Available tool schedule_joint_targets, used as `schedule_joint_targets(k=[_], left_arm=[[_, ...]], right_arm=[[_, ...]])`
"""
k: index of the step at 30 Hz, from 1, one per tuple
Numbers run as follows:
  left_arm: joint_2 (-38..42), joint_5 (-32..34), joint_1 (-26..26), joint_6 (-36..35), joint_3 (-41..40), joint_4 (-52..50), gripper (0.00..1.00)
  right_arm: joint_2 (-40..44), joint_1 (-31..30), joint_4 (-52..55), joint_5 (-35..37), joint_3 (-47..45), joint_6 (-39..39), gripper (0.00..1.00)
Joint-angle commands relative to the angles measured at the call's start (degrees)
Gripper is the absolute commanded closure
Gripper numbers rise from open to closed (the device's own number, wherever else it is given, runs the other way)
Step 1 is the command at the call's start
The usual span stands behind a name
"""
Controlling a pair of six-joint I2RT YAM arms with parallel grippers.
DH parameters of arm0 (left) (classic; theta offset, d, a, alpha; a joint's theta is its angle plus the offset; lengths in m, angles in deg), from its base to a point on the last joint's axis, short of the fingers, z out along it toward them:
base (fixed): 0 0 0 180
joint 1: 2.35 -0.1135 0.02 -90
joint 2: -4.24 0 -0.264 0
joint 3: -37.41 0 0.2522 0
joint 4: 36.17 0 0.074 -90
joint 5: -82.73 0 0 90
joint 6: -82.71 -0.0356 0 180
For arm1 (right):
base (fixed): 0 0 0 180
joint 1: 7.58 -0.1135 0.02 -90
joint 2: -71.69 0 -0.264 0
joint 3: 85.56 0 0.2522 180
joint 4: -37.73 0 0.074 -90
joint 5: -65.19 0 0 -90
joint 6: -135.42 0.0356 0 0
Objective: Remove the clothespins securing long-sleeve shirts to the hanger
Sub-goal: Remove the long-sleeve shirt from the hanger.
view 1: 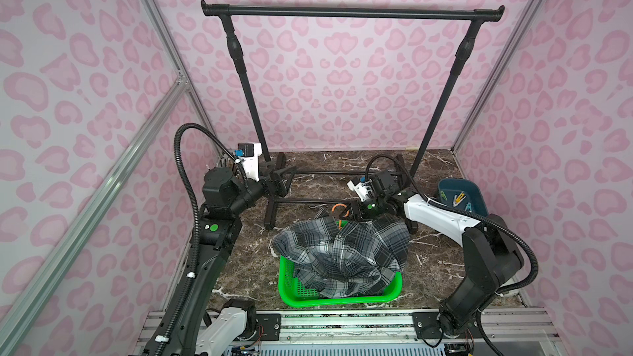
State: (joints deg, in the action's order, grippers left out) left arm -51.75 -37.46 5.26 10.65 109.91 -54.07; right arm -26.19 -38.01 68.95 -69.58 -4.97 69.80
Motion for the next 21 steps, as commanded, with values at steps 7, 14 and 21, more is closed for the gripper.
schedule_joint_targets(k=[7, 14, 21], left_arm=[[0.8, -0.4, 0.0, -0.4, -0.5, 2.0, 0.06], [0.7, -0.1, -0.1, -0.6, -0.6, 1.8, 0.06], [0.4, 0.3, -0.1, -1.0, -0.3, 0.6, 0.06]], right_arm=[[-1.6, -0.6, -3.7, 1.5, 3.0, -0.6, 0.9], [2.6, -1.3, -4.7, 5.4, 3.6, -4.3, 1.0], [8.7, -2.5, -9.3, 10.5, 1.4, -5.9, 1.0]])
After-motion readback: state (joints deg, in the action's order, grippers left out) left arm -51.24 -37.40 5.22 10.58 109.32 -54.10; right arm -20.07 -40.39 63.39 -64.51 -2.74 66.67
